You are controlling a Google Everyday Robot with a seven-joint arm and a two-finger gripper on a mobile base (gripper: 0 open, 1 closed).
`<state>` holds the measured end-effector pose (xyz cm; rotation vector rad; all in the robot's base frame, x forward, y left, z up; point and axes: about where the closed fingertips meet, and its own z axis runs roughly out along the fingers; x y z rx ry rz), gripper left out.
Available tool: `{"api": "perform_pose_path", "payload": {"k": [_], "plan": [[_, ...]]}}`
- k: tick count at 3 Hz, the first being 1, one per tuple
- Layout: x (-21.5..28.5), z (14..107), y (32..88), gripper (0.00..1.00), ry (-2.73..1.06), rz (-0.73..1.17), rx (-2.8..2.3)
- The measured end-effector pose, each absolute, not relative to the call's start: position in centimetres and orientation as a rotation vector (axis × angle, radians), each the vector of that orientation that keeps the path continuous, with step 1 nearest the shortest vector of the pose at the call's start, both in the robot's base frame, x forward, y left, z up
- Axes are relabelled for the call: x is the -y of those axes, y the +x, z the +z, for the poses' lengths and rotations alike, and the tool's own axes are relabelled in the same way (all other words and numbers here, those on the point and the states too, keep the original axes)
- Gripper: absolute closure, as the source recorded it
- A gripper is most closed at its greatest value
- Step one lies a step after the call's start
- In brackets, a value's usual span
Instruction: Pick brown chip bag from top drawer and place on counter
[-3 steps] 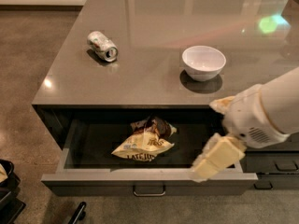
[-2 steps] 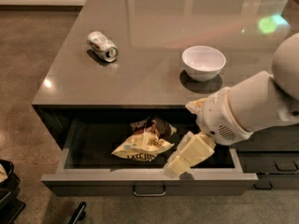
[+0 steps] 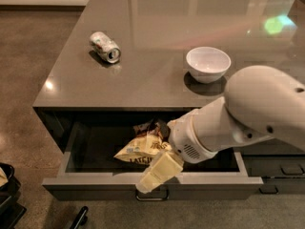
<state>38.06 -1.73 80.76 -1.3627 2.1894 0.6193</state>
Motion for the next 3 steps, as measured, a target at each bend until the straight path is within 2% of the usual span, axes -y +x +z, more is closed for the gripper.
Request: {"api": "perform_pose_path", "payload": {"k": [1, 3], "plan": [[1.7, 80.6, 38.2, 0.00, -1.349, 0.612, -2.195], [2.7, 78.7, 39.4, 0.00, -1.188, 0.415, -2.233]]}}
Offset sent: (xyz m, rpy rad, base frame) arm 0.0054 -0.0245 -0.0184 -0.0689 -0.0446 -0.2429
